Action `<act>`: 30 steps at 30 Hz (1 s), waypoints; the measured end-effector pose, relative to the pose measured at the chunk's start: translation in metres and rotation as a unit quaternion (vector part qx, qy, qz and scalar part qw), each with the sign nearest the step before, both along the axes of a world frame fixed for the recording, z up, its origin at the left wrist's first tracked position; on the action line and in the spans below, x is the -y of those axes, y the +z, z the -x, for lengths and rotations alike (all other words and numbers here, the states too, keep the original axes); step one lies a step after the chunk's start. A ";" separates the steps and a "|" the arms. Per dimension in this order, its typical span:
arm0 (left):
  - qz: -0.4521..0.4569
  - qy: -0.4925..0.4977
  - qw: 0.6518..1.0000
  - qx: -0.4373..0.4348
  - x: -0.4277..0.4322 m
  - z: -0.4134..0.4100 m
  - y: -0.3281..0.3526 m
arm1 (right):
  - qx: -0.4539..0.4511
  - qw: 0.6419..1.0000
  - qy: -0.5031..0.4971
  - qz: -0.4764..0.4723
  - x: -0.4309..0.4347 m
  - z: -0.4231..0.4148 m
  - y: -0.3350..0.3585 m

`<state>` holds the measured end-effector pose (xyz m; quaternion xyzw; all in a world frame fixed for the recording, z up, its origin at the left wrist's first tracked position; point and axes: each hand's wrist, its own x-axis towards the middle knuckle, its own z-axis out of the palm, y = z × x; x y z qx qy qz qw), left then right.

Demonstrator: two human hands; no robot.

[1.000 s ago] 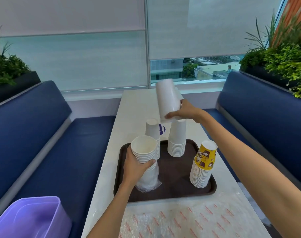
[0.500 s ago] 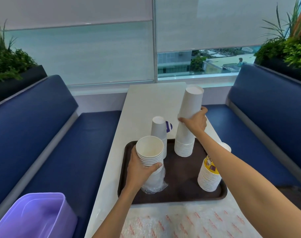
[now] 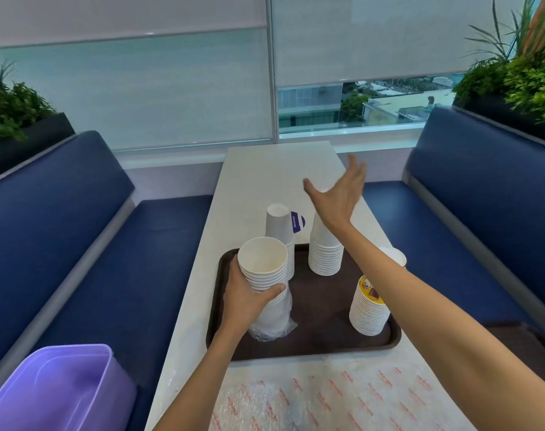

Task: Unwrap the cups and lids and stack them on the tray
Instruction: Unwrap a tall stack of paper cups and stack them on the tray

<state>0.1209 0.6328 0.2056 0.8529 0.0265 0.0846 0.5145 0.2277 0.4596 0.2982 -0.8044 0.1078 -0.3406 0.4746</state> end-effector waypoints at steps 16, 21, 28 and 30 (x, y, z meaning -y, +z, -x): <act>0.006 0.010 0.999 -0.041 0.003 0.002 0.004 | -0.345 0.765 0.378 0.391 -0.059 0.045 0.015; 0.006 0.014 0.999 -0.044 0.004 0.002 0.003 | -0.358 0.755 0.368 0.407 -0.060 0.044 0.014; 0.006 0.010 0.999 -0.042 0.004 0.003 0.002 | -0.370 0.745 0.374 0.410 -0.064 0.041 0.017; 0.005 0.006 0.999 -0.044 0.003 0.003 0.001 | -0.368 0.745 0.373 0.413 -0.064 0.040 0.017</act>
